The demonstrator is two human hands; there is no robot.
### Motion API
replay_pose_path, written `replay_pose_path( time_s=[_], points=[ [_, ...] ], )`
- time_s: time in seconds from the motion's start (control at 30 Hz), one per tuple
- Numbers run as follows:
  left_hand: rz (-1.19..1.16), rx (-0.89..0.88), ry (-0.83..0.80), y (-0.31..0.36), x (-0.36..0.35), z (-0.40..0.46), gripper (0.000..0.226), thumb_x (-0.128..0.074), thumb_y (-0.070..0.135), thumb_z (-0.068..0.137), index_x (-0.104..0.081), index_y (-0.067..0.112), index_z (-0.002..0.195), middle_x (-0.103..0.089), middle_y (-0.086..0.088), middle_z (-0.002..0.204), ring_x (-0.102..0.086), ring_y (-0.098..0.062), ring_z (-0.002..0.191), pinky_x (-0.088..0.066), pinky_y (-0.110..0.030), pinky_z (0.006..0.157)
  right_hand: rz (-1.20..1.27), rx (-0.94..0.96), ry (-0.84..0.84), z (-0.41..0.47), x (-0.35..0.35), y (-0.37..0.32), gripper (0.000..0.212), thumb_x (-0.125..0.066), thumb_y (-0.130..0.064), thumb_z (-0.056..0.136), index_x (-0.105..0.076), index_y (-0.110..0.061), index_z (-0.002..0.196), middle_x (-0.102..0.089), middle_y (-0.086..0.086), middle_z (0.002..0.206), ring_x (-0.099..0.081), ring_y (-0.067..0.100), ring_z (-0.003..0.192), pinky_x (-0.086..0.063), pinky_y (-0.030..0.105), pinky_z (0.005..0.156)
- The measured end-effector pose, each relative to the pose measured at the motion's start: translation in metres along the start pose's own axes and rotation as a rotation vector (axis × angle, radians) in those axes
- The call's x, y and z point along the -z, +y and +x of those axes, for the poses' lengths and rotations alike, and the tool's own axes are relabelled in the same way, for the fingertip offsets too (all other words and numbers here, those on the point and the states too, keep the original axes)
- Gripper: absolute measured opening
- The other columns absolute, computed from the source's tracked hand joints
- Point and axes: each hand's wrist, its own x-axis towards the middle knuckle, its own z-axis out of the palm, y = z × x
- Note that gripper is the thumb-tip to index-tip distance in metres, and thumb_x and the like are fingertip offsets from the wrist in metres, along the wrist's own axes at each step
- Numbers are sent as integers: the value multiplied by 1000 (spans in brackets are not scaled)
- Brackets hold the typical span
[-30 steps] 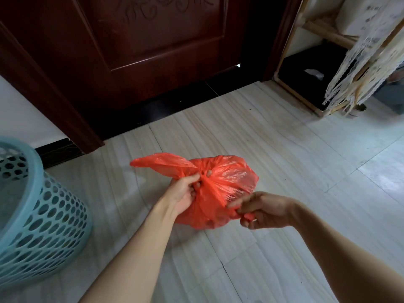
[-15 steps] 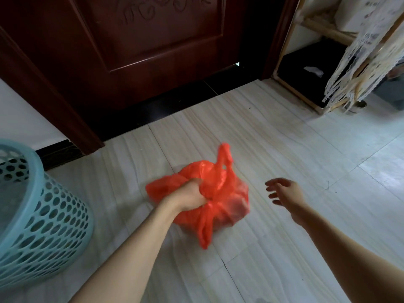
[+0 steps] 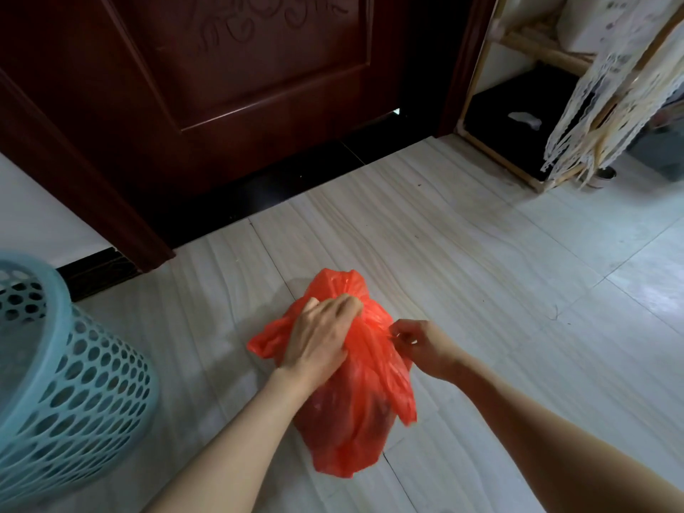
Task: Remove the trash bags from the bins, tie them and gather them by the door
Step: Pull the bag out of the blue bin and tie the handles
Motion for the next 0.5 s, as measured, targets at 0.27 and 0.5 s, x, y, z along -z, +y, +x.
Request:
replay_pose_path(
  time_s=[0.27, 0.5],
  points=[
    [-805, 1015, 628, -1, -3, 31, 30, -62, -3, 75, -46, 20, 65, -54, 11, 58, -59, -18, 66, -43, -28, 64, 261, 7, -191, 2, -8, -24, 32, -60, 3, 83, -46, -16, 61, -43, -2, 60, -42, -2, 50, -35, 11, 53],
    [-1599, 1196, 470, -13, -17, 29, 50, -33, -17, 78, -47, 14, 42, -53, 2, 36, -54, -12, 40, -49, -16, 45, 117, -72, -312, -5, -2, -15, 32, -63, -3, 82, -49, -21, 60, -47, -5, 62, -43, 6, 62, -37, 17, 62]
  ],
)
